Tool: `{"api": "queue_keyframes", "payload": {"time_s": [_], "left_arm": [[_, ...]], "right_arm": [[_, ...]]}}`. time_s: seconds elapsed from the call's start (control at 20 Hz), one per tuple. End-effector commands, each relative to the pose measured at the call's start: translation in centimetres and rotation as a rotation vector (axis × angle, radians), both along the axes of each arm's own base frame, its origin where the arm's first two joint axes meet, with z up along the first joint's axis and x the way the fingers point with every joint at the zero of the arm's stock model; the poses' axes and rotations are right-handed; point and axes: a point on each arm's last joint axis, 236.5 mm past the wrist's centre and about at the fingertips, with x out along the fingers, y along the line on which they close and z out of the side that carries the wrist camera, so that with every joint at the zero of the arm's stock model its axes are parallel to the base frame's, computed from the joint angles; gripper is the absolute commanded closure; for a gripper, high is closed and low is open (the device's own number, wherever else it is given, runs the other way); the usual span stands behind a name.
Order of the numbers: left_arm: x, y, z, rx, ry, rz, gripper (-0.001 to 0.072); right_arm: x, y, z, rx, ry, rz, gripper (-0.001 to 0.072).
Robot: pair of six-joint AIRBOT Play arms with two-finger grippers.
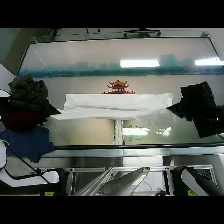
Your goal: Fold the shirts.
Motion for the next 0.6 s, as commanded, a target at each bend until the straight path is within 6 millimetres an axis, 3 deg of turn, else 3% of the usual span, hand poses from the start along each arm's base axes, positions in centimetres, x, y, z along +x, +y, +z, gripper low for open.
{"api": "queue_keyframes", "payload": {"time_s": [0.0, 0.15, 0.3, 0.4, 0.55], "left_arm": [[5.0, 1.2, -1.6, 0.035, -0.053, 0.028, 0.0678], [9.8, 0.9, -4.7, 0.07, -0.103, 0.018, 0.0679], [13.8, 0.1, -7.8, 0.098, -0.139, 0.013, 0.0678], [15.1, -0.7, -9.7, 0.095, -0.14, -0.021, 0.0679], [16.4, -1.3, -11.8, 0.087, -0.129, -0.05, 0.0684]], "right_arm": [[6.1, -1.7, -3.0, 0.011, -0.057, 0.01, 0.0692], [9.5, -2.1, -7.4, -0.072, -0.127, 0.065, 0.0692], [11.2, -1.5, -11.1, -0.161, -0.183, 0.127, 0.0692], [11.7, -1.4, -12.6, -0.212, -0.197, 0.143, 0.0691], [12.5, -2.1, -13.2, -0.274, -0.211, 0.119, 0.0692]]}}
